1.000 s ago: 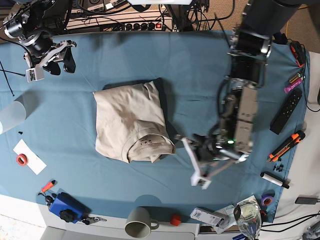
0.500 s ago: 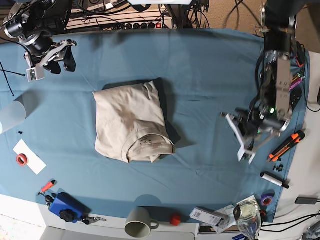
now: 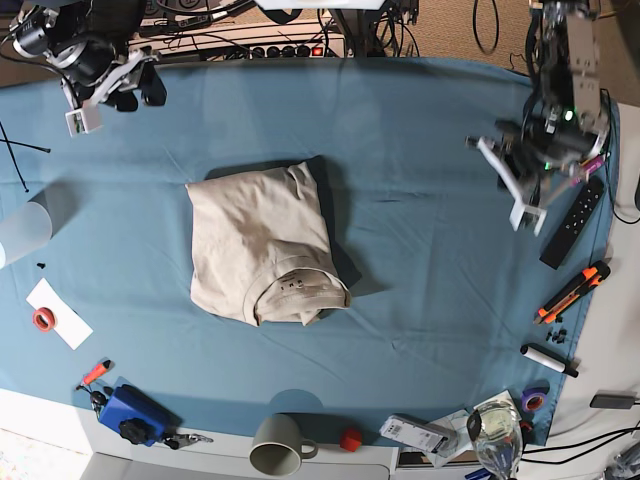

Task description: Fold the T-shirt properly

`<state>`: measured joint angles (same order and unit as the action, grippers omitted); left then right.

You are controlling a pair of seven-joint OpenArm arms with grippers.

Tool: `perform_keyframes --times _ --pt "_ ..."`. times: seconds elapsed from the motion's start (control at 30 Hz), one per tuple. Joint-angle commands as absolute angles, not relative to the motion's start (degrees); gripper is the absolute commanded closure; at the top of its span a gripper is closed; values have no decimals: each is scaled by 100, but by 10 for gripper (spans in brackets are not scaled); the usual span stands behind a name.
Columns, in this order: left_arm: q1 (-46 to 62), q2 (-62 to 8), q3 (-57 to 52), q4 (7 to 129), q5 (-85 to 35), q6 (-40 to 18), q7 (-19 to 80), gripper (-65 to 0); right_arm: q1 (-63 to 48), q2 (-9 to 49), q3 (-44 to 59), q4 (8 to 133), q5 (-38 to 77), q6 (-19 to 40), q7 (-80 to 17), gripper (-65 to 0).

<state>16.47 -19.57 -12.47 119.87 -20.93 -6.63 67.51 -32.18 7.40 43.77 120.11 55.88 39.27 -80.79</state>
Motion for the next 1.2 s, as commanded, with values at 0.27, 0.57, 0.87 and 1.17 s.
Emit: perform_keyframes --times 0.27,0.57,0.87,1.17 --pt "3242 -1953 -1562 12798 -2128 -580 6639 0 -3951 316 4407 12119 5664 4000 -8000 -319" --pt "4630 -1466 -1562 12807 -2126 -589 6130 0 -4692 301 4383 12101 5371 4000 -8000 -319" --pt "4984 -1332 -1562 12654 -2099 -679 5946 0 -4807 349 4274 11354 5063 4000 -8000 -319" --pt "4648 -1315 -1551 10691 -2075 -910 5400 0 -4300 1120 2829 8906 3697 4000 -7032 -319"
